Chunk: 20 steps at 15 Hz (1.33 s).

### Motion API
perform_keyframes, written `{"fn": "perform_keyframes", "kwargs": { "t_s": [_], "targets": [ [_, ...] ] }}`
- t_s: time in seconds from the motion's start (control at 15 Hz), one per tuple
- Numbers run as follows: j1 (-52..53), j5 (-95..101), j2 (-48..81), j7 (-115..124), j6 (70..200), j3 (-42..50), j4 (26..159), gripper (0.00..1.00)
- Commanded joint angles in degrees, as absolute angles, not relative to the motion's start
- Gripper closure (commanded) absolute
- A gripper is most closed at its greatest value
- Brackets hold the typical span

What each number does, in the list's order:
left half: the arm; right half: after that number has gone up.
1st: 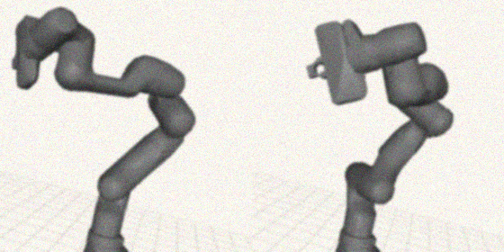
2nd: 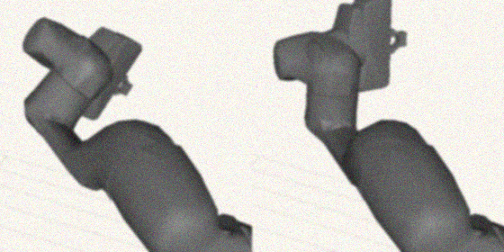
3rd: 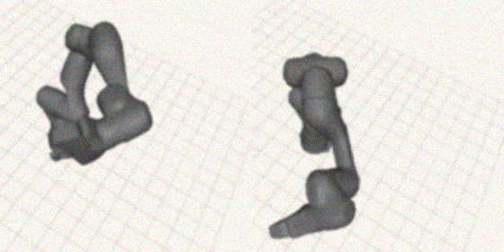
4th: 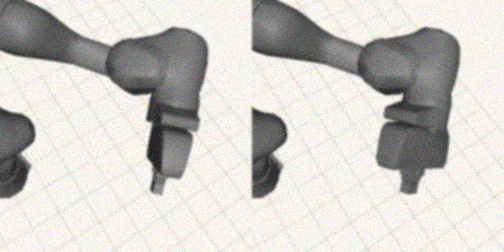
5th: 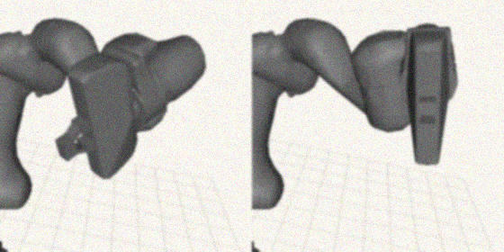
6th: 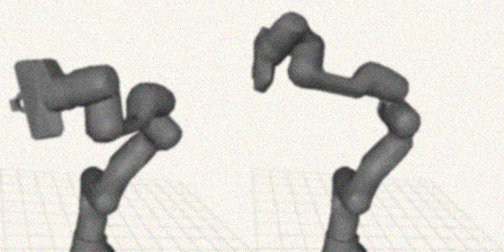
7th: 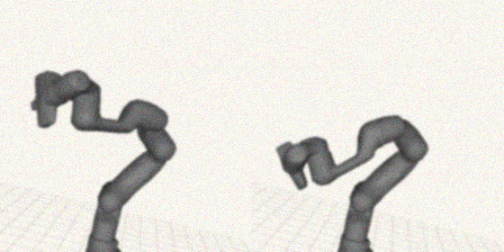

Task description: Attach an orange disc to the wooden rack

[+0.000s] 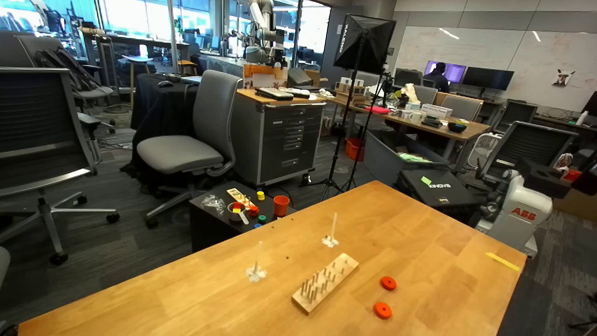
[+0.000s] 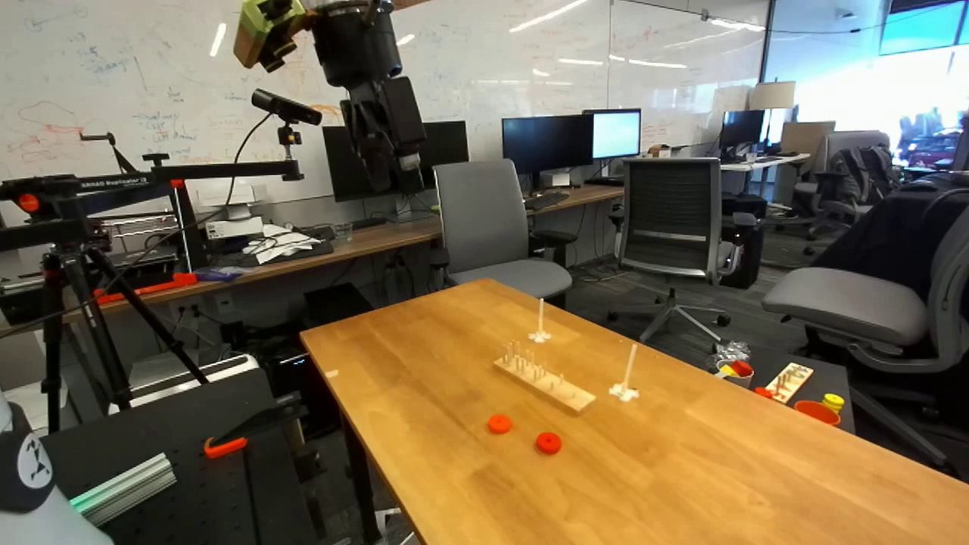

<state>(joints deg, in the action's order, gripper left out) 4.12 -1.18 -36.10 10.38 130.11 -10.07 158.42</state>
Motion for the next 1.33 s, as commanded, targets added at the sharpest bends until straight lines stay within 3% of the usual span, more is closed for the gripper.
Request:
{"fn": "perform_keyframes", "kwargs": {
  "t_s": [0.0, 0.33, 0.73, 0.8, 1.27],
  "targets": [
    [1.10, 1.79, -22.50, 13.66, 137.87, -11.21, 152.78, 0.00],
    [-1.91, 8.76, -5.64, 21.96, 142.87, -11.33, 145.13, 0.00],
    [2.49, 10.23, 15.76, 29.64, 139.61, -6.88, 130.25, 0.00],
    [2.77, 9.52, 7.94, 26.59, 142.48, -6.22, 137.78, 0.00],
    [3.36, 7.48, 14.22, 26.08, 144.29, -4.76, 135.46, 0.00]
  ]
}}
